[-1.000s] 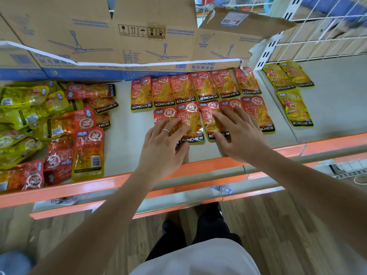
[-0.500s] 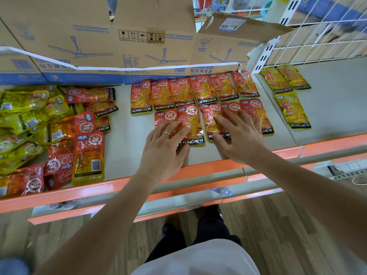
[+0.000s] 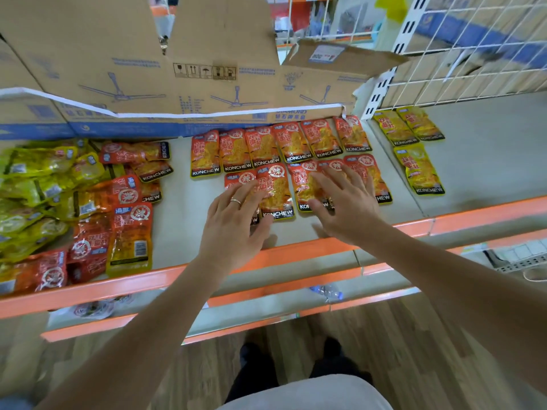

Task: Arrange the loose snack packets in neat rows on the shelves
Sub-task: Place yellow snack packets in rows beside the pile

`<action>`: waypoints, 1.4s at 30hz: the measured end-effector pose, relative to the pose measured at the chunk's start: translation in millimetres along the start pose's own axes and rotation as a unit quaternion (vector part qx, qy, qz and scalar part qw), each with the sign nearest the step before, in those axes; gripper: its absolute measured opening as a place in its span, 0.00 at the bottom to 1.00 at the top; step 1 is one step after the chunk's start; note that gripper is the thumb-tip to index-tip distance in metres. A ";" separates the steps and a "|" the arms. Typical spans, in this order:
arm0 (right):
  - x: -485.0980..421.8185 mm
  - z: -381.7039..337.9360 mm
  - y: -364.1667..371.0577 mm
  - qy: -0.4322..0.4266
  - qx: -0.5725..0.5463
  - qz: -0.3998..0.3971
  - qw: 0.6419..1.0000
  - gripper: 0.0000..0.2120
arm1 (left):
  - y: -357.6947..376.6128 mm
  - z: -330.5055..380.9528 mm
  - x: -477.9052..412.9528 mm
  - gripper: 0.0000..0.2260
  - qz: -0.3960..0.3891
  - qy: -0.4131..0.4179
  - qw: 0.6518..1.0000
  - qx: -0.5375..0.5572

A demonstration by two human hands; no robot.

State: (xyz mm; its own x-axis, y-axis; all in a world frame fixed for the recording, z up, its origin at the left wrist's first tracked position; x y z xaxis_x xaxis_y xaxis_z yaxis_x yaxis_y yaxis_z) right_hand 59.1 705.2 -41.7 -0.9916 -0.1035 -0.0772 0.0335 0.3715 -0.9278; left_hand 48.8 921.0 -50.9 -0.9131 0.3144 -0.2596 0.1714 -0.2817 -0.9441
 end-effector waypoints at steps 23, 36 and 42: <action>24.1 -180.6 -52.3 -0.336 -0.057 -0.102 0.935 0.34 | -141.9 -10.2 136.8 0.28 0.109 -0.301 0.942 -0.098; -13.9 -271.1 4.7 -0.286 -0.028 -0.140 0.948 0.37 | -142.4 -129.2 147.3 0.26 0.074 -0.318 0.944 -0.047; -34.5 -295.1 36.8 -0.261 -0.013 -0.135 0.956 0.32 | -131.8 -173.3 152.6 0.27 0.042 -0.300 0.952 -0.035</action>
State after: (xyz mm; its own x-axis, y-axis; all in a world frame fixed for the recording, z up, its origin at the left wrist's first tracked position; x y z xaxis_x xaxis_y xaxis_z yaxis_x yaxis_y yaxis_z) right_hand 57.7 994.7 34.5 -0.7664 -0.6423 -0.0134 -0.2254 0.2883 -0.9306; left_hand -49.0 1163.2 -1.3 -0.9386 -0.2872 -0.1911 0.2578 -0.2159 -0.9418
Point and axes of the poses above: each hand's wrist, its own x-axis away from the middle knuckle, its own y-axis out of the palm, z = x × y, the point moved 6 cm from there along -x, towards the middle knuckle, and after that the axes turned 7 degrees about -x, right-handed, at the moved point
